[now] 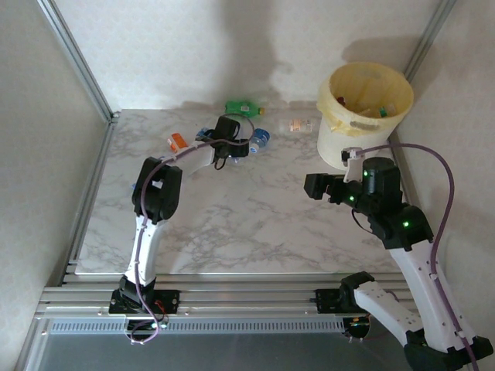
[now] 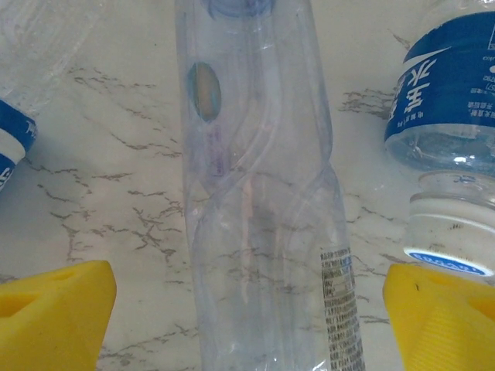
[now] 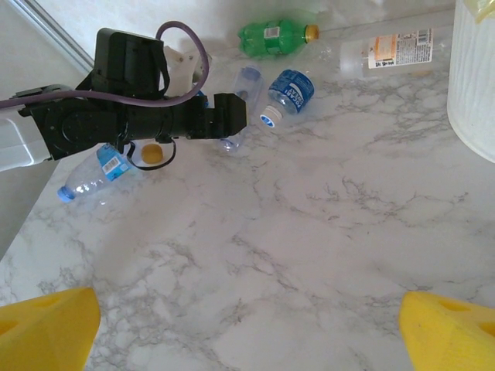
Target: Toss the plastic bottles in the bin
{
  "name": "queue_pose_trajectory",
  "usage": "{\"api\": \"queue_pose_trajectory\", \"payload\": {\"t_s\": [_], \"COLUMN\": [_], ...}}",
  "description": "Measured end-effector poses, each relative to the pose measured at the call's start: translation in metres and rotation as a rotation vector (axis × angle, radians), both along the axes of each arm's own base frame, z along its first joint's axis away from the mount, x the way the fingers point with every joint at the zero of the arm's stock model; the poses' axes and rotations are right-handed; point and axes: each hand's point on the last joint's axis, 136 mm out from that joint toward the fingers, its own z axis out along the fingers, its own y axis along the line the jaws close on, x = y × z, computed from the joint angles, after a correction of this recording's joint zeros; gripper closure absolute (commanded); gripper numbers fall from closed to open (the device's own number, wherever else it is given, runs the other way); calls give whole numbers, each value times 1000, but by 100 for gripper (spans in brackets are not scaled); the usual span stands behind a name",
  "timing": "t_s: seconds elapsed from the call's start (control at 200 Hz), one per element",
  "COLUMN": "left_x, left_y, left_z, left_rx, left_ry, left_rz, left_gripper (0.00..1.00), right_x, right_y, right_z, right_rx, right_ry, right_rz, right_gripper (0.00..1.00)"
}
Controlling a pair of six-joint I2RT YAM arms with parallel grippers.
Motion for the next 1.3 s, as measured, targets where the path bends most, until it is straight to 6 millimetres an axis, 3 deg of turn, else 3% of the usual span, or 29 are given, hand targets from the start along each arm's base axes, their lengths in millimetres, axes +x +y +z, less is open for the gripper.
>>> {"api": "queue_pose_trajectory", "payload": {"t_s": [0.155, 0.415, 0.636, 0.781, 0.966, 1.101, 1.301], "left_x": [4, 3, 4, 3, -29, -57, -89], "left_y": [0, 0, 0, -1, 12, 21, 19], "left_z": [-8, -29, -29, -29, -26, -4, 68], "left_rx": [10, 36, 41, 36, 34, 10, -72], "left_ry": [9, 54, 52, 37, 51, 24, -134], "left_rz": [-4, -11, -18, -26, -33, -44, -100], "left_gripper": [16, 27, 46, 48, 50, 51, 51], "right_x": [-3, -5, -5, -5, -5, -4, -2], "right_y": [-1, -3, -5, -7, -7, -6, -5], "right_z": [-4, -11, -11, -17, -25, -30, -28], "right_rx": [-1, -7, -12, -20, -27, -31, -25], "right_ry": [8, 26, 20, 32, 48, 58, 47], "right_rz": [-1, -10, -21, -27, -26, -26, -25], "right_gripper": [1, 1, 1, 1, 1, 1, 1]}}
